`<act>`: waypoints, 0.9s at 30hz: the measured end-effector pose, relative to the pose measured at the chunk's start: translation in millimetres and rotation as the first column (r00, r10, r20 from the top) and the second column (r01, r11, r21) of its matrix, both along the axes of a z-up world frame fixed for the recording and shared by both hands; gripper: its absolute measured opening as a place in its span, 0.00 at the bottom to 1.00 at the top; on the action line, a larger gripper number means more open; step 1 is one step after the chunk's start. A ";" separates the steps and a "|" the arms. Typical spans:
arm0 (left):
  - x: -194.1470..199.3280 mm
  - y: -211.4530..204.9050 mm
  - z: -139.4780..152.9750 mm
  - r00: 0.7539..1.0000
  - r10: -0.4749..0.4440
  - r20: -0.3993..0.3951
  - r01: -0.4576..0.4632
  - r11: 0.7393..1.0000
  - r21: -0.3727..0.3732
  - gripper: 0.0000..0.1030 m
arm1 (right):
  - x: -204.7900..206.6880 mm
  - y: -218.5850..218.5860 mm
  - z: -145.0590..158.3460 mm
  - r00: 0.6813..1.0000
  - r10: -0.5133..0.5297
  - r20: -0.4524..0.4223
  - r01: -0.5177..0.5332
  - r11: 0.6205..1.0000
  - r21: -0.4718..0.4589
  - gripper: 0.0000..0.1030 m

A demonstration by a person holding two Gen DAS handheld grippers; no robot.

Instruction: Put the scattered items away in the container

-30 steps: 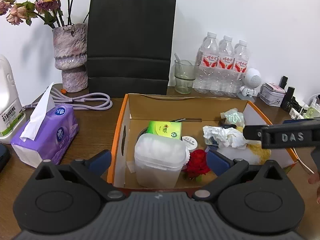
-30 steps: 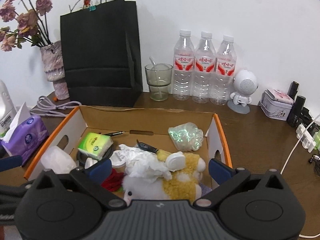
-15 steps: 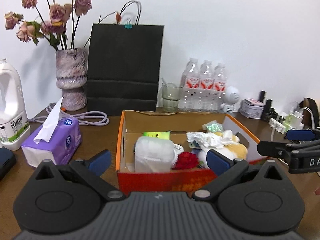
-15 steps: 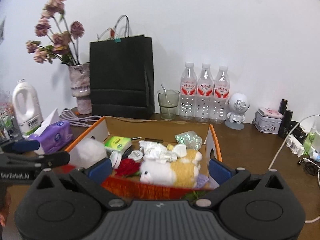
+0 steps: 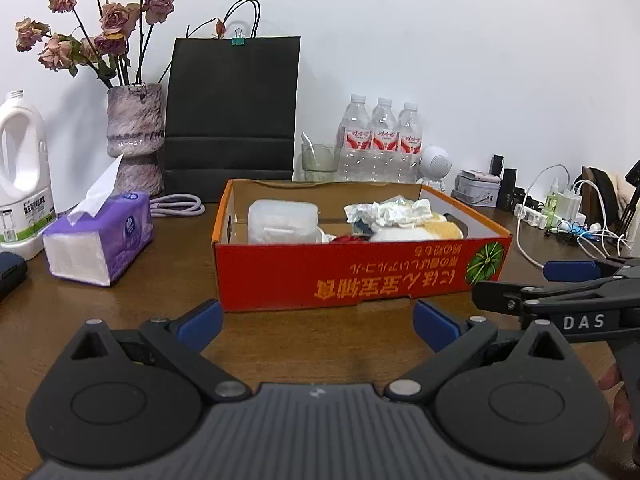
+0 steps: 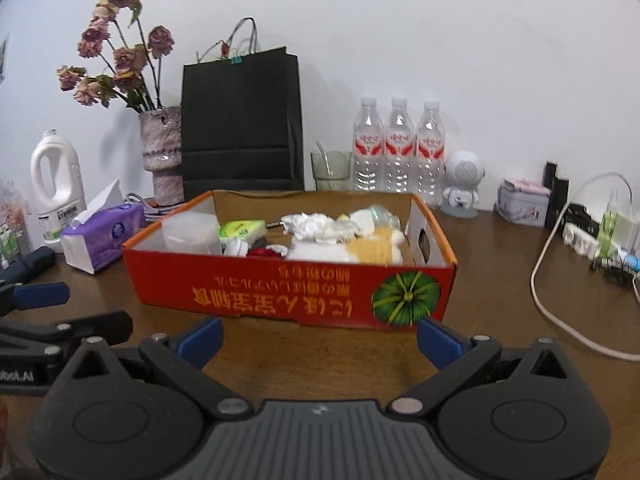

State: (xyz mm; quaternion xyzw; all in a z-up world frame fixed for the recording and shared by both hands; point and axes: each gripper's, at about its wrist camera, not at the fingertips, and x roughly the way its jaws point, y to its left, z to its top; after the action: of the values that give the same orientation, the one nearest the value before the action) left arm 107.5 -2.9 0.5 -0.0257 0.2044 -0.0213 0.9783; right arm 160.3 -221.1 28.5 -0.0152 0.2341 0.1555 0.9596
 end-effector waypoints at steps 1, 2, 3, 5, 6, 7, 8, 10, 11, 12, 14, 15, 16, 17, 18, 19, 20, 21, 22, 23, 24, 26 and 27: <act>-1.9 -1.2 -1.8 1.000 0.004 0.012 -0.004 1.000 0.006 1.00 | -0.6 0.5 -2.8 1.000 -0.003 0.003 0.003 1.000 0.001 1.00; -3.8 -2.5 -3.4 1.000 0.006 0.025 -0.006 1.000 0.016 1.00 | -1.5 0.8 -5.2 1.000 -0.007 0.005 0.007 1.000 0.002 1.00; -5.9 -3.9 -4.8 0.999 0.007 0.038 -0.008 1.000 0.028 1.00 | -2.8 0.9 -7.2 1.000 -0.009 0.009 0.009 1.000 0.004 1.00; -10.0 -7.2 -7.4 0.998 0.012 0.067 -0.016 0.999 0.050 1.00 | -6.0 0.5 -10.5 1.000 -0.013 0.027 0.012 1.000 0.005 1.00; -11.8 -8.4 -8.8 0.997 0.014 0.082 -0.018 0.998 0.057 1.00 | -7.9 1.1 -12.2 0.999 -0.016 0.041 0.016 1.000 -0.001 1.00; -13.5 -9.2 -10.1 0.996 0.013 0.093 -0.019 0.998 0.059 1.00 | -9.6 2.3 -13.3 0.998 -0.019 0.056 0.019 1.000 -0.011 1.00; -14.5 -9.9 -11.1 0.995 0.012 0.098 -0.018 0.998 0.060 1.00 | -11.4 3.3 -14.9 0.997 -0.019 0.070 0.021 1.000 -0.021 1.00; -15.2 -9.2 -11.2 0.995 0.010 0.103 -0.016 0.999 0.052 1.00 | -13.5 4.7 -17.5 0.996 -0.010 0.085 0.013 0.999 -0.033 1.00; -15.7 -8.2 -11.1 0.994 0.012 0.106 -0.017 0.999 0.047 1.00 | -14.5 5.3 -18.6 0.996 -0.005 0.091 0.008 0.999 -0.036 1.00; -15.6 -7.5 -11.1 0.994 0.016 0.107 -0.021 0.999 0.044 1.00 | -15.5 5.7 -18.7 0.995 -0.002 0.097 0.006 0.999 -0.038 1.00; -15.4 -7.0 -11.2 0.994 0.030 0.105 -0.035 0.998 0.045 1.00 | -18.8 5.5 -17.8 0.993 -0.005 0.120 0.009 1.000 -0.029 1.00; -15.6 -7.4 -10.9 0.994 0.036 0.107 -0.042 0.998 0.049 1.00 | -20.3 5.3 -17.2 0.991 -0.009 0.130 0.013 1.000 -0.026 1.00; -16.1 -8.7 -10.7 0.993 0.040 0.110 -0.046 0.997 0.058 1.00 | -21.4 5.2 -16.9 0.990 -0.013 0.138 0.016 1.000 -0.026 1.00; -17.2 -10.5 -10.4 0.992 0.040 0.117 -0.049 0.996 0.069 1.00 | -22.2 5.6 -16.6 0.989 -0.016 0.144 0.020 0.999 -0.028 1.00; -19.1 -13.3 -9.9 0.991 0.040 0.129 -0.051 0.995 0.085 1.00 | -22.8 5.9 -16.4 0.989 -0.017 0.150 0.022 0.999 -0.031 1.00; -21.4 -16.7 -9.5 0.989 0.036 0.144 -0.051 0.993 0.105 1.00 | -23.4 6.7 -16.0 0.988 -0.017 0.154 0.023 0.999 -0.035 1.00; -24.4 -20.6 -9.2 0.986 0.028 0.163 -0.049 0.991 0.126 1.00 | -24.1 7.7 -15.8 0.987 -0.017 0.160 0.024 0.999 -0.040 1.00; -27.4 -23.8 -9.0 0.983 0.020 0.180 -0.046 0.988 0.145 1.00 | -24.9 8.5 -15.7 0.986 -0.018 0.166 0.025 0.999 -0.044 1.00; -29.4 -25.9 -8.9 0.981 0.014 0.194 -0.045 0.986 0.158 1.00 | -25.3 8.8 -15.7 0.985 -0.020 0.170 0.028 0.999 -0.046 1.00; -30.6 -27.5 -9.0 0.979 0.010 0.203 -0.044 0.985 0.167 1.00 | -25.9 8.3 -15.5 0.985 -0.020 0.170 0.028 0.999 -0.044 1.00; -31.0 -28.6 -8.8 0.979 0.008 0.205 -0.044 0.984 0.172 1.00 | -25.9 7.6 -15.5 0.985 -0.020 0.169 0.027 0.999 -0.041 1.00; -29.7 -28.2 -8.6 0.980 0.010 0.199 -0.044 0.985 0.169 1.00 | -25.7 7.0 -15.4 0.985 -0.020 0.169 0.027 0.999 -0.038 1.00; -28.9 -26.9 -8.7 0.981 0.013 0.195 -0.045 0.986 0.162 1.00 | -25.8 6.9 -15.4 0.985 -0.020 0.169 0.027 0.999 -0.038 1.00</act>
State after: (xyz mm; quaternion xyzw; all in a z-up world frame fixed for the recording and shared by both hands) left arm 78.6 -29.8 -8.1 0.0548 0.1093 0.0076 0.9925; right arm 134.5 -214.2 13.1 -0.0450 0.1551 0.1376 0.9772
